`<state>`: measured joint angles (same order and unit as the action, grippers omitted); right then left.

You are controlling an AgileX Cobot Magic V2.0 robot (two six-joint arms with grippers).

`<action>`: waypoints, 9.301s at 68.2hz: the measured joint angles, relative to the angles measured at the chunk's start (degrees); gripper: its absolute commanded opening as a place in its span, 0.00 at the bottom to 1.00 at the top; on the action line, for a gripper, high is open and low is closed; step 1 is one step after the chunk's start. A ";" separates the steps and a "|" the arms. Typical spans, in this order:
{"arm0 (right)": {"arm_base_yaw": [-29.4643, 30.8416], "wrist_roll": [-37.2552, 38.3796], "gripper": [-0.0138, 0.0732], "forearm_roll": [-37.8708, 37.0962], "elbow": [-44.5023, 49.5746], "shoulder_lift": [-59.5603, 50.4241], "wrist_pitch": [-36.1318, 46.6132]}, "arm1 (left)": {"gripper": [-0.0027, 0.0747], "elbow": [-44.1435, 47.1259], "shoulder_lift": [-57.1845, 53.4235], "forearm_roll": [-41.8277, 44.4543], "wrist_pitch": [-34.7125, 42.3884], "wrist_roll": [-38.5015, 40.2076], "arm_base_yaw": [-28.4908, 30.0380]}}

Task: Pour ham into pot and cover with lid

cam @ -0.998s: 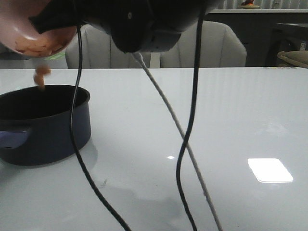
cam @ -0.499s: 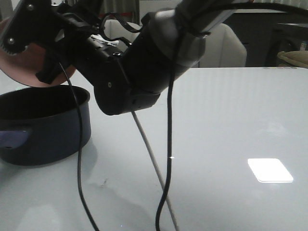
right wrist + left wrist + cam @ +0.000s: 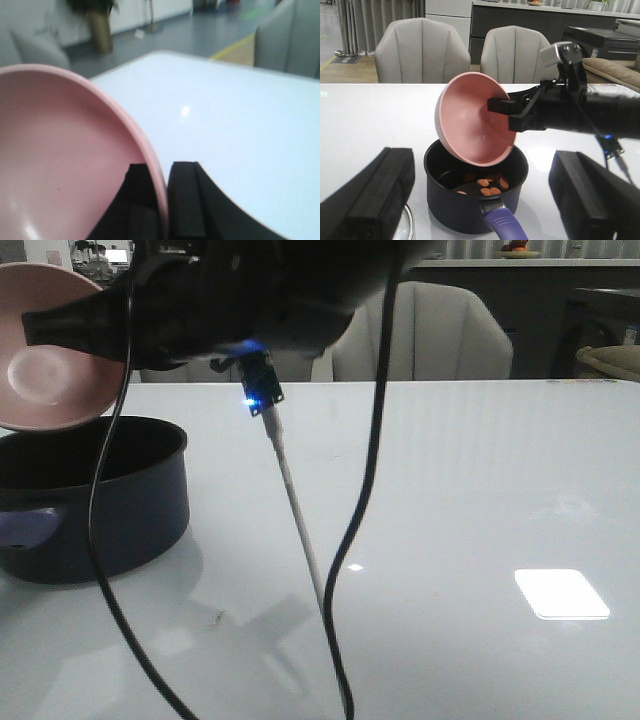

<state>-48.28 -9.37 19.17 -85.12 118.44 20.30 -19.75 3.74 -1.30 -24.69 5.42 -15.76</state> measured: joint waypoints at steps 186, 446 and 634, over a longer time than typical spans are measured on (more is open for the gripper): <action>35.72 -2.27 0.70 -2.88 64.63 -94.87 -34.17 | 0.79 0.00 0.00 -0.13 2.20 0.00 0.00; 35.72 -2.55 0.35 -2.88 73.33 -109.46 -32.37 | 0.40 -49.86 91.82 -0.58 -23.75 -4.46 26.33; 35.72 -2.55 0.35 -2.88 73.33 -109.46 -32.37 | 0.78 -68.36 102.18 0.26 -37.43 -7.71 -0.75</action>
<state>-12.56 -11.92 16.29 -11.79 8.97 -12.08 -88.11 105.92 -1.04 -62.12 -2.29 -16.51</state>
